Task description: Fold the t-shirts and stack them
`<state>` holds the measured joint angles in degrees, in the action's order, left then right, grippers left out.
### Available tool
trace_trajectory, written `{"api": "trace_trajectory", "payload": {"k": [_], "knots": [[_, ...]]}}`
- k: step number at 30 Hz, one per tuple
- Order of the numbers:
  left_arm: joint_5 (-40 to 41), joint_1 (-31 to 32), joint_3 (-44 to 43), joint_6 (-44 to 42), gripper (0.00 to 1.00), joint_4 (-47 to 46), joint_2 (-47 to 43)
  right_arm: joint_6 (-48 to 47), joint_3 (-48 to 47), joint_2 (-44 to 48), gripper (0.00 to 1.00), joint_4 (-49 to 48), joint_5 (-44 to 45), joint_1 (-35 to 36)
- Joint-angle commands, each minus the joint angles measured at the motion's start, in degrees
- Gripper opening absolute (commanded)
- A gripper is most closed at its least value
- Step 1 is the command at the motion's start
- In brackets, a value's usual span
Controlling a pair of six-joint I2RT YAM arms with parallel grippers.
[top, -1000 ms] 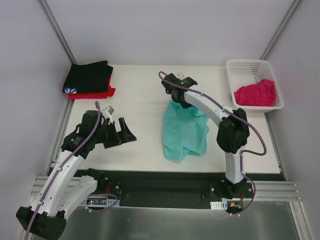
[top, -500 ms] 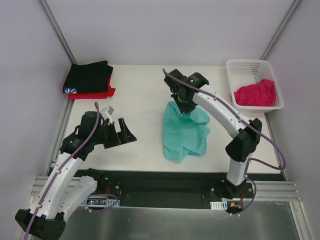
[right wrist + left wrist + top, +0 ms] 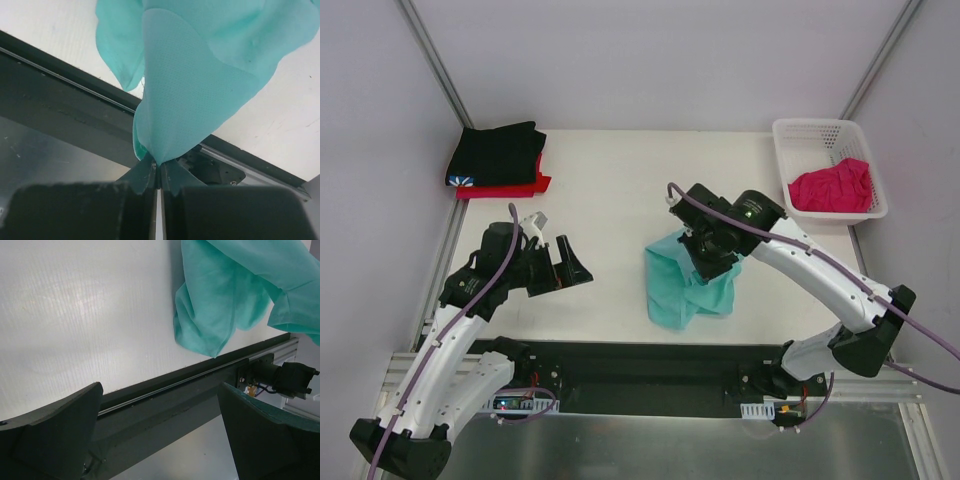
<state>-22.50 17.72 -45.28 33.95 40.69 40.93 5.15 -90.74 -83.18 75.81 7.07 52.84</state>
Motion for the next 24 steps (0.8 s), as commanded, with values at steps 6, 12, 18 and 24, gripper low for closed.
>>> {"api": "trace_trajectory", "payload": {"k": [6, 12, 18, 24], "knots": [[0.9, 0.9, -2.7, 0.8, 0.99, -1.1, 1.3, -4.9, -10.9, -15.6, 0.02, 3.6, -6.6, 0.2], [1.1, 1.0, -2.4, 0.7, 0.99, -1.1, 0.6, -10.4, -30.5, -35.1, 0.08, 5.7, -6.2, -1.5], [1.1, 1.1, -1.3, 0.6, 0.99, -1.0, 0.0, -11.4, -41.4, -43.2, 0.60, 8.3, 13.5, -2.7], [1.8, 1.1, -0.1, 0.7, 0.99, -1.0, 0.5, -11.3, -26.0, -32.7, 0.61, 0.0, 21.0, -1.2]]}}
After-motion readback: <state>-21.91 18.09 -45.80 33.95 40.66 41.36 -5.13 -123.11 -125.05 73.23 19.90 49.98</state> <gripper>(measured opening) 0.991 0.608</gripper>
